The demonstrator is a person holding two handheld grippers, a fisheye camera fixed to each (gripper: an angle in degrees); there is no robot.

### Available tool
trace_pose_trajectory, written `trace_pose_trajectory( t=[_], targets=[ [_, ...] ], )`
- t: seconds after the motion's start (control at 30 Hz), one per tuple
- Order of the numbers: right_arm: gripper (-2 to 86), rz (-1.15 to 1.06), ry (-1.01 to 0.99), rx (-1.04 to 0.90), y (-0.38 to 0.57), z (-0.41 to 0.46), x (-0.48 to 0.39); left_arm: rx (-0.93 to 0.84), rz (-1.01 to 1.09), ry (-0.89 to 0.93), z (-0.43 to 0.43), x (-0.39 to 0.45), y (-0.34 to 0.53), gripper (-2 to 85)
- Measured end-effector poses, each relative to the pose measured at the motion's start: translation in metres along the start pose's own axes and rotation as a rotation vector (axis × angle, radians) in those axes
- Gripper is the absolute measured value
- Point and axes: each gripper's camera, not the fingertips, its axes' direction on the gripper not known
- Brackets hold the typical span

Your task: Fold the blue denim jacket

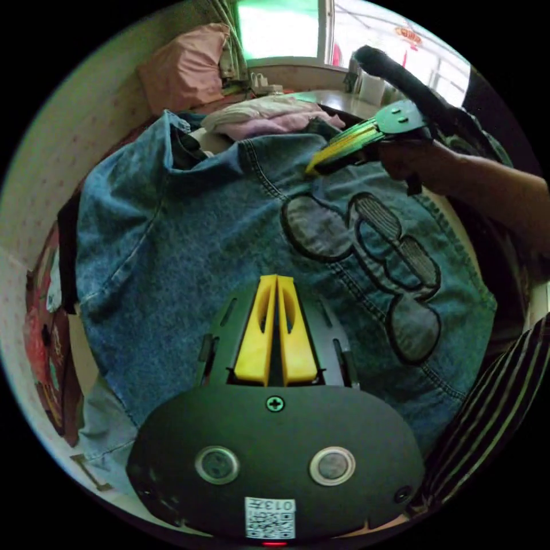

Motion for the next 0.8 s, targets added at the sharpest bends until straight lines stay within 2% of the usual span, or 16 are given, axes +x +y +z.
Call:
trace_pose_trajectory(
  t=[0.07,0.17,0.23,0.37,0.43,0.5,0.6,0.67,0.7,0.73,0.8],
  targets=[
    [1.6,0.125,0.063,0.159,0.022,-0.027,0.03,0.068,0.011,-0.041,-0.012,0.0,-0.006,0.7],
    [5.9,0.24,0.168,0.206,0.048,-0.04,0.075,0.123,0.046,-0.161,-0.026,-0.007,-0.03,3.5],
    [7.9,0.28,0.135,0.165,0.056,-0.038,0.101,0.126,0.107,-0.18,-0.03,-0.012,-0.05,6.4],
    [8.3,0.28,0.047,0.089,0.061,-0.023,0.13,-0.002,0.332,-0.262,-0.013,0.0,-0.091,8.4],
    [4.8,0.241,-0.023,0.031,0.061,-0.01,0.131,-0.068,0.39,-0.3,-0.002,0.008,-0.103,6.3],
    [3.4,0.228,0.014,-0.021,0.066,-0.004,0.129,-0.164,0.416,-0.367,0.01,0.012,-0.112,2.2],
    [2.3,0.31,-0.029,0.131,0.096,-0.028,0.137,-0.134,0.316,-0.314,0.0,0.004,-0.105,0.6],
    [2.0,0.447,-0.204,0.312,0.137,-0.046,0.157,-0.011,0.219,-0.302,-0.012,-0.001,-0.088,0.2],
    [2.1,0.469,-0.247,0.343,0.144,-0.046,0.161,0.034,0.17,-0.264,-0.012,-0.004,-0.08,0.1],
    [2.1,0.478,-0.253,0.354,0.151,-0.039,0.163,0.027,0.156,-0.241,-0.009,-0.006,-0.079,0.1],
    [2.6,0.468,-0.165,0.24,0.145,-0.017,0.157,-0.07,0.138,-0.219,0.005,-0.008,-0.084,0.0]
  ],
)
